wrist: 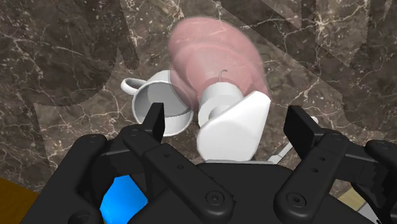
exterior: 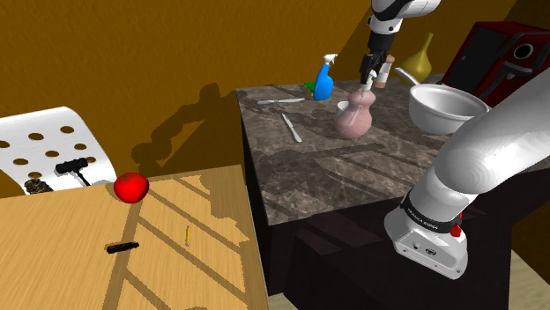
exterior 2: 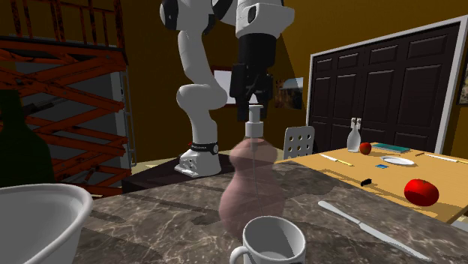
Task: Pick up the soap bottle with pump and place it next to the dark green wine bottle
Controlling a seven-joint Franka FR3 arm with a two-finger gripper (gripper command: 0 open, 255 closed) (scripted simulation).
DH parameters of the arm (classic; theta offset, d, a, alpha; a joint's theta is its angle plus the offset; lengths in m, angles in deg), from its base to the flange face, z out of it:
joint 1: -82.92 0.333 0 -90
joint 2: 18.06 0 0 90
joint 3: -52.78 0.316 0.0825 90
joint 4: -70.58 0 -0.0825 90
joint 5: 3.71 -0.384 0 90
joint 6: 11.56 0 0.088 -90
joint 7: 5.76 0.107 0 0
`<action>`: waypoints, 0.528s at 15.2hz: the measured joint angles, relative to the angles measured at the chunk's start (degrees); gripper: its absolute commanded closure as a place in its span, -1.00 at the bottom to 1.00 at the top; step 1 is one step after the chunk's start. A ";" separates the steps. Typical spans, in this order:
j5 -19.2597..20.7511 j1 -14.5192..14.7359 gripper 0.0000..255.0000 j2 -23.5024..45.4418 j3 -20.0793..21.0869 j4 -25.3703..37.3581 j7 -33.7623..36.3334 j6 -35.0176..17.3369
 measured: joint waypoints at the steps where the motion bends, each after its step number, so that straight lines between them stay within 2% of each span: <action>1: 0.00 0.00 1.00 0.00 0.00 0.00 0.00 0.00; 8: 0.00 0.00 1.00 0.00 0.00 0.00 0.00 0.00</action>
